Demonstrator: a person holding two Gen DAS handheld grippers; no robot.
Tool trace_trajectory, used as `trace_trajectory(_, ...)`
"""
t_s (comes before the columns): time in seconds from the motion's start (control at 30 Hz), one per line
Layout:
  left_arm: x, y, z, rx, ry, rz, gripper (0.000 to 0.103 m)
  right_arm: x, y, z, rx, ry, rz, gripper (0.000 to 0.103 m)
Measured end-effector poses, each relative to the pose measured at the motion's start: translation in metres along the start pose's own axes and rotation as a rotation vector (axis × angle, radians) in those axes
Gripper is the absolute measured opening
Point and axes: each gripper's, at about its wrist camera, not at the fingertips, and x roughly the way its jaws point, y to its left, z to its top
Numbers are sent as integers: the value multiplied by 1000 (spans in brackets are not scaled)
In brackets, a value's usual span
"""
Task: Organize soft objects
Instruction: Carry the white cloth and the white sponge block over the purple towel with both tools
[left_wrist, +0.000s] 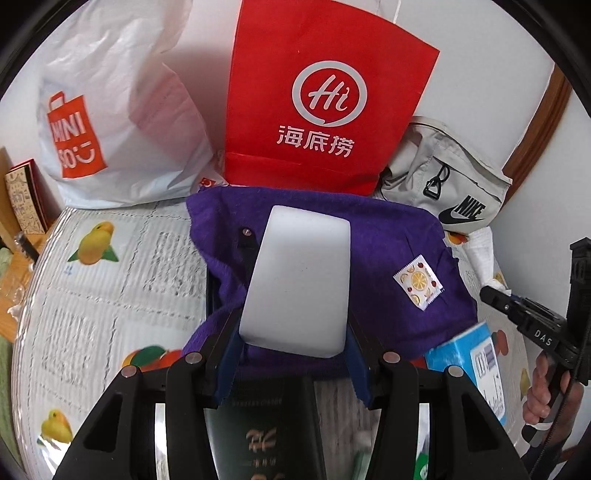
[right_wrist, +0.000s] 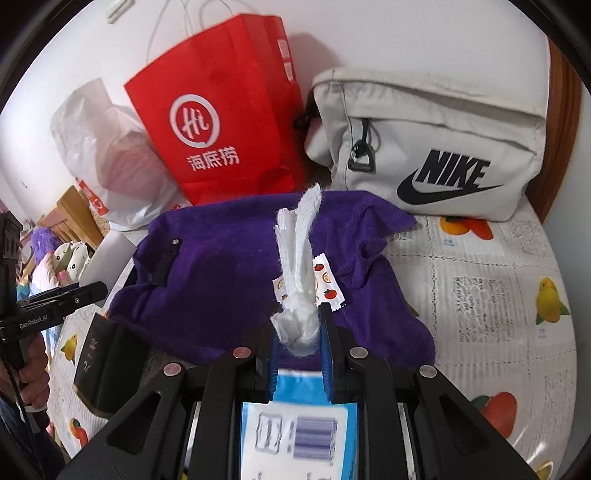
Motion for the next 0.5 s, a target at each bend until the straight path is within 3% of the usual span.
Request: trace_trajectory(0.5,51,3,15,-10,76,16,50,52,-21,-1,82,105,-9,20)
